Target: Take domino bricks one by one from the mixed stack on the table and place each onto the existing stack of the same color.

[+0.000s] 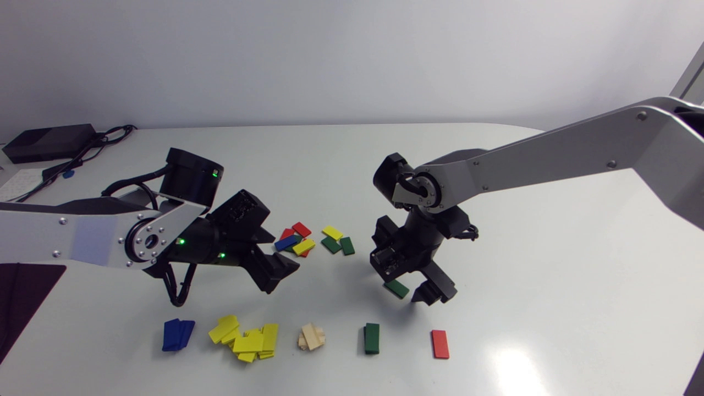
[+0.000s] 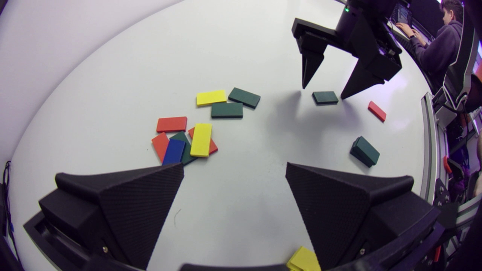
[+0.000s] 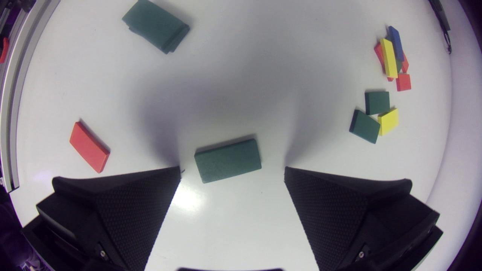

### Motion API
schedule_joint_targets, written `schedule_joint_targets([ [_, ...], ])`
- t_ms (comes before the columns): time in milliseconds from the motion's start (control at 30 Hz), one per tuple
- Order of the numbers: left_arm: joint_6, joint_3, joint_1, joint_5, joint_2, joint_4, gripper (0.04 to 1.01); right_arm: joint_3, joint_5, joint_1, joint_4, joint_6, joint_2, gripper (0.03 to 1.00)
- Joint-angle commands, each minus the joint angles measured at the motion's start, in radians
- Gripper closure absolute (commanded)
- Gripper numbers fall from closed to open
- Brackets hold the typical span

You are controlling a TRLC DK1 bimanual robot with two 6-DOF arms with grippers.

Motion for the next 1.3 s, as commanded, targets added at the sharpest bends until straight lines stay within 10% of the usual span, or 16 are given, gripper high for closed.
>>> schedule_joint_targets([
  [0, -0.021, 0.033, -0.012, -0.01, 0.032, 0.007, 0.08, -0.023, 0.008, 0.014, -0.001, -0.061, -0.016, 0.067],
  [867, -0.057, 0.044, -0.028, -0.019, 0.078, 0.024, 0.08, 0.085, 0.002, 0.015, -0.118, -0.136, 0.075, 0.13],
  [1267, -0.062, 0.046, -0.03, -0.019, 0.091, 0.03, 0.08, 0.07, -0.04, 0.017, -0.139, -0.145, 0.087, 0.8],
])
